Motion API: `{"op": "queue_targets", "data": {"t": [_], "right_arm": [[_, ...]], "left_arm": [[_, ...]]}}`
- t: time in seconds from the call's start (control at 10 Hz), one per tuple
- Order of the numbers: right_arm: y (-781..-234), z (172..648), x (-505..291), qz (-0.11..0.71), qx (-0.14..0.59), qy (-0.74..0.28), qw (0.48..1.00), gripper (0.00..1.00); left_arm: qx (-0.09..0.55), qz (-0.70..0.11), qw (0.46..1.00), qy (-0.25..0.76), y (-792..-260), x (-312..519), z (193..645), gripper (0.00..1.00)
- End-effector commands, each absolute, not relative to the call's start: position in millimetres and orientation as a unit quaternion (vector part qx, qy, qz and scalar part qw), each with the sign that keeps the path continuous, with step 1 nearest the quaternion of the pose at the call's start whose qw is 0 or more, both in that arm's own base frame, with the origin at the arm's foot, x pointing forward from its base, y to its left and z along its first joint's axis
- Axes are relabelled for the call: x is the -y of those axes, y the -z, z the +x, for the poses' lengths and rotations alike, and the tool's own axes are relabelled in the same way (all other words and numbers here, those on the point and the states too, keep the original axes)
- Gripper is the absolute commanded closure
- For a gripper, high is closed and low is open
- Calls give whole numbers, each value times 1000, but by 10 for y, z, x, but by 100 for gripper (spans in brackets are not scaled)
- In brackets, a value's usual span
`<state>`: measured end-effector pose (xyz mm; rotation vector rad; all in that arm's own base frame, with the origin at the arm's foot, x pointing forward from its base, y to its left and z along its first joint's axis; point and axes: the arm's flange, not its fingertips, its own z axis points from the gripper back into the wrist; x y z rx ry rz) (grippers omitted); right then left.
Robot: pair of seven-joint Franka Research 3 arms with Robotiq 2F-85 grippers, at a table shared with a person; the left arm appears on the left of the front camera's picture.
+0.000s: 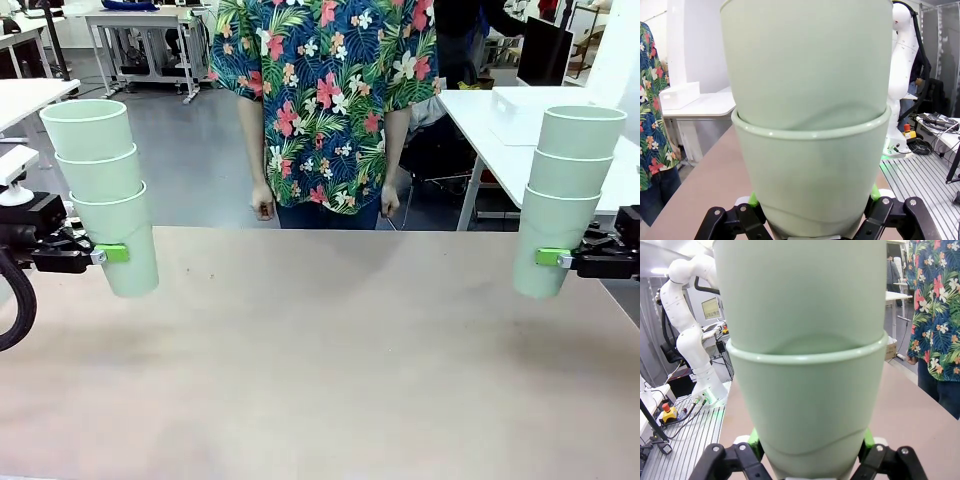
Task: Stack the cups and store them in the basket.
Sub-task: Place the stack of Reusable plastic cups into the Pantry Basket.
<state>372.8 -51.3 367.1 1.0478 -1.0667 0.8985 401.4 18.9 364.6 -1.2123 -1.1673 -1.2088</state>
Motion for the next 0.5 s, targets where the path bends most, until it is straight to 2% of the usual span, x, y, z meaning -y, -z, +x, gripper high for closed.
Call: {"op": "queue_targets", "data": {"t": [0.0,0.4], "right_arm": [[-3703,3733,506,460,471,-396,641,15],[-3703,3733,506,460,471,-396,641,15]], "left_arm": [[489,-503,507,502,-3685,-193,4009,14],[489,-503,507,502,-3685,-193,4009,14]]}}
